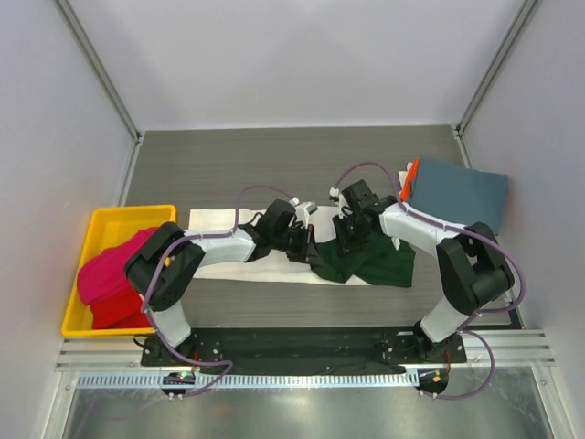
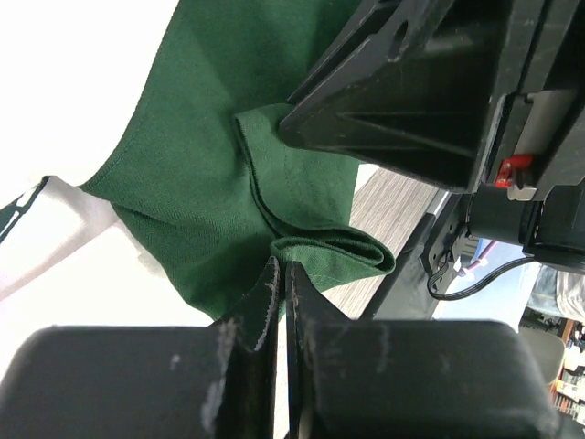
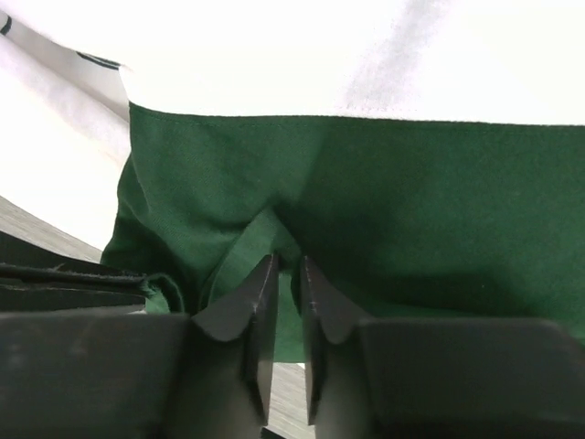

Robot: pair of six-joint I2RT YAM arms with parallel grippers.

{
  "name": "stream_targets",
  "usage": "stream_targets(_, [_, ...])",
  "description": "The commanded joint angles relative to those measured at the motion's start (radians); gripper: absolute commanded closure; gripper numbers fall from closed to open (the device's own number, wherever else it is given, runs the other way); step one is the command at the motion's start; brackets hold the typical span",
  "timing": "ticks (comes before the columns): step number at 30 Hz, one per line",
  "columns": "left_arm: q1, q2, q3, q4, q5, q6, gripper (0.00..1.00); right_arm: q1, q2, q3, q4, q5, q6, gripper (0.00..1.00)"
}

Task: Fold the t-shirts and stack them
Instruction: Fold the tshirt

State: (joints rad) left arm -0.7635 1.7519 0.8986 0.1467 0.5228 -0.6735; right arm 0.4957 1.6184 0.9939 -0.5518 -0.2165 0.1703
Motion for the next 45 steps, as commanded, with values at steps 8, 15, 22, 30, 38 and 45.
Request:
stream_targets(8, [0.000, 0.004, 0.013, 0.025, 0.016, 0.005, 1.00, 0.006, -0.188, -0.040, -0.011, 0.094, 0.141, 0.99])
stream_targets(15, [0.000, 0.001, 0.011, 0.025, 0.008, 0.003, 1.00, -0.005, -0.426, -0.224, -0.019, 0.207, 0.323, 0.99])
stream_targets(22, [0.000, -0.009, 0.002, 0.024, -0.009, -0.001, 1.00, -0.011, -0.583, -0.382, -0.020, 0.266, 0.503, 0.99])
stream_targets(30, [0.001, -0.032, -0.015, 0.024, -0.046, -0.011, 1.00, -0.023, -0.724, -0.463, -0.059, 0.338, 0.635, 0.99])
stream_targets(38, [0.026, -0.038, -0.027, 0.031, -0.047, -0.032, 1.00, -0.028, -0.792, -0.508, -0.118, 0.397, 0.686, 0.99])
stream_targets(45, [0.029, -0.069, -0.073, 0.059, -0.029, -0.067, 1.00, -0.029, -0.861, -0.541, -0.140, 0.376, 0.712, 0.99])
